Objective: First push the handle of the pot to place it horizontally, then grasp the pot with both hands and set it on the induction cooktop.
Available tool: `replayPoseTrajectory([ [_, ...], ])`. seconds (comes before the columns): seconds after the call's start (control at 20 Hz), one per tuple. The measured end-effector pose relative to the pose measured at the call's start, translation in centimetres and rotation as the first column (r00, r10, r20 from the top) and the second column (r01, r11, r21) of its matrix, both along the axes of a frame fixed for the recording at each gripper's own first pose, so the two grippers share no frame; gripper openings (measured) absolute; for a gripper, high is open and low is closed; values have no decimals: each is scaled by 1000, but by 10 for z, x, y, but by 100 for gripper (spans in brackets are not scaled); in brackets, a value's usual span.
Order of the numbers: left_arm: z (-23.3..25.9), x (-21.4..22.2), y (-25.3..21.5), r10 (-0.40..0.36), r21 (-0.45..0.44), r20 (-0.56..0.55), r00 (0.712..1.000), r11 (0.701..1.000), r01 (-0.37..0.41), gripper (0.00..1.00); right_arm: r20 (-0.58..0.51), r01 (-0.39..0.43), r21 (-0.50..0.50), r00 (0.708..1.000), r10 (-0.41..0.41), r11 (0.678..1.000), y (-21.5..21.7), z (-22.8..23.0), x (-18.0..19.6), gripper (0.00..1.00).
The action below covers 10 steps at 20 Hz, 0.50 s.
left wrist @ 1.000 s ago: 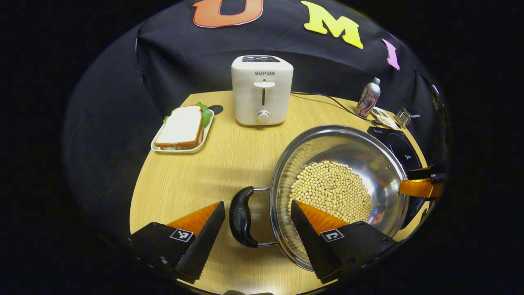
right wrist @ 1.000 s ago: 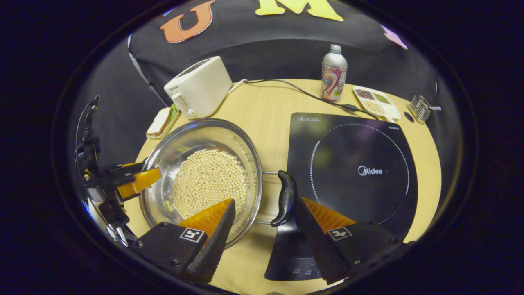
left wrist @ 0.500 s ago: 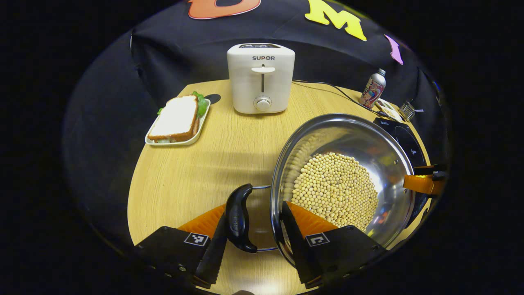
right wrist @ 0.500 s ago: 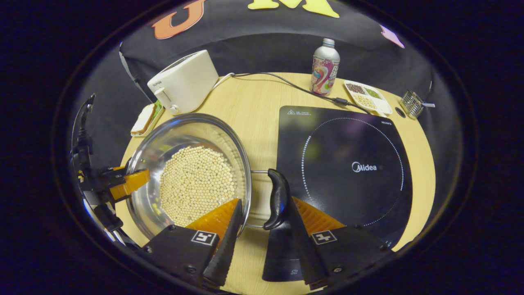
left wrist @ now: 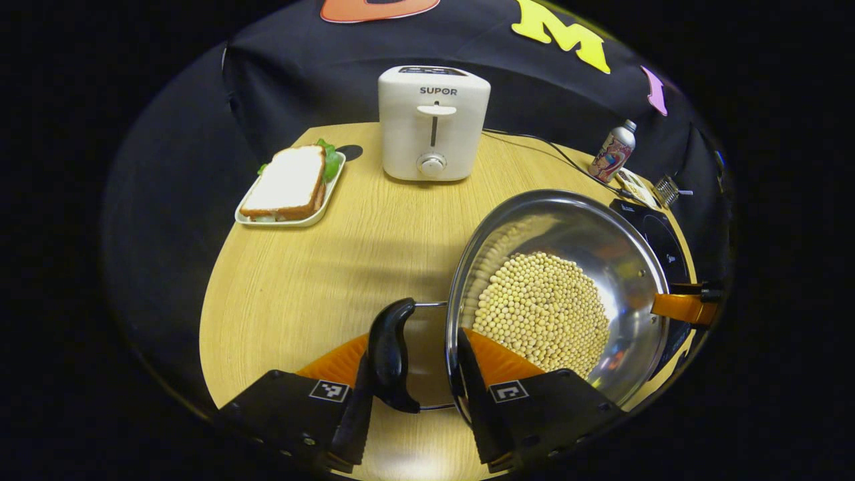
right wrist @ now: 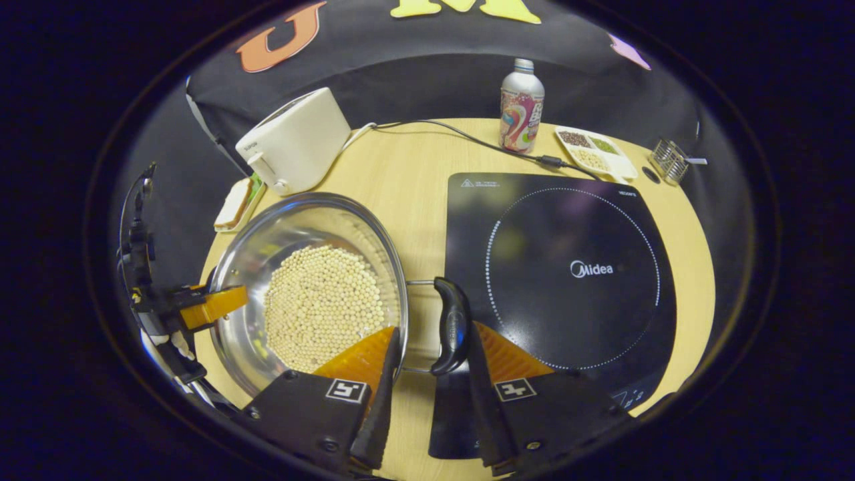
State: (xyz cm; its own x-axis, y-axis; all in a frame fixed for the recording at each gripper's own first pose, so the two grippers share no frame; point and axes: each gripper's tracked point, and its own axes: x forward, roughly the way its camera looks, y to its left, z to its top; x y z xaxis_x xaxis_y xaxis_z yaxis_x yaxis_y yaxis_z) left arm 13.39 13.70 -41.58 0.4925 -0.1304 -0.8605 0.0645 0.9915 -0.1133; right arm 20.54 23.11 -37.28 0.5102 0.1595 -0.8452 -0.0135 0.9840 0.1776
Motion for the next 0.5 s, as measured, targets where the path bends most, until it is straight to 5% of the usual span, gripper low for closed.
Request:
replayPoseTrajectory([
  [0.05,3,0,0,-1,3,9,1000,1000,1,59,1,2,12,1000,-2,1000,0,0,-1,53],
  [0.5,55,-8,-11,-7,5,79,997,1000,7,59,109,-12,10,994,11,1000,-12,46,-13,55],
])
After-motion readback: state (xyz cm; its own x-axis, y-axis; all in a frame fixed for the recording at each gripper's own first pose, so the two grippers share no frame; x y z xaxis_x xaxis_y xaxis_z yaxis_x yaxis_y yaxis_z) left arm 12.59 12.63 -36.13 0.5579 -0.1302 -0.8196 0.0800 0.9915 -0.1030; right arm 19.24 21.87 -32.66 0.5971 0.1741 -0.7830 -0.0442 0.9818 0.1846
